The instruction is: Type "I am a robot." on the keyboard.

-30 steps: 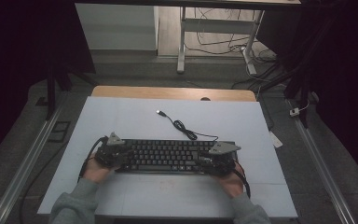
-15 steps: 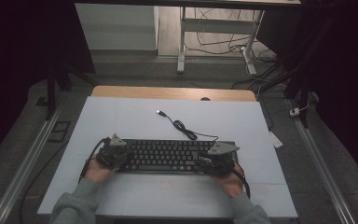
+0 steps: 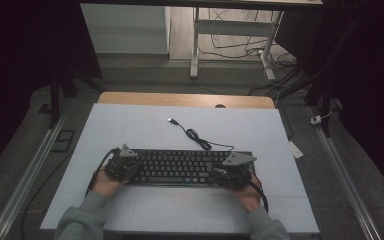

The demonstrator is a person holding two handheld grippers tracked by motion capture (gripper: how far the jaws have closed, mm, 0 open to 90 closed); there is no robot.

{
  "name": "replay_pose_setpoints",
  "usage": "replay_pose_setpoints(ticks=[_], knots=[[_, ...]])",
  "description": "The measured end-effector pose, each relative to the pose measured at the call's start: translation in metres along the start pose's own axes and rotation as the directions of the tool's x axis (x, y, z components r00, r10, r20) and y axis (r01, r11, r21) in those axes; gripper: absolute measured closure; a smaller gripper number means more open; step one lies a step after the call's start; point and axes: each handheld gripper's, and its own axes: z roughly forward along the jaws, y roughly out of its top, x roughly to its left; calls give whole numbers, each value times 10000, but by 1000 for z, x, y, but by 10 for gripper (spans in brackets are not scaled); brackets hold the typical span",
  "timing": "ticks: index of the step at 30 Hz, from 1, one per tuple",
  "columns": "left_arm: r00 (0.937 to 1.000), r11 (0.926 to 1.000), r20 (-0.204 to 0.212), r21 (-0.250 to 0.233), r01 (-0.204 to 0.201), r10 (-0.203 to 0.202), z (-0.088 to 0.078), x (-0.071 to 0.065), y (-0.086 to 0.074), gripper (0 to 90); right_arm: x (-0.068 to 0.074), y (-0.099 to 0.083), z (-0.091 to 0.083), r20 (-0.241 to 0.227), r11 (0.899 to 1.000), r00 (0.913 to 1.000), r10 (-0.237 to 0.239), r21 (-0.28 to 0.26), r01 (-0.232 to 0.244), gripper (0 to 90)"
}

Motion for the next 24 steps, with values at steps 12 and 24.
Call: replay_pose_setpoints(ticks=[12, 24], knots=[[10000, 10000, -57, 45, -27, 28, 3, -1, -1, 893, 0, 0, 0, 37, 10000, 10000, 2, 1, -2, 547], [9994, 9948, 90, -958, 334, -326, -15, 1, 2, 866, -1, 0, -1, 114, 10000, 9999, 39, 12, -39, 546]])
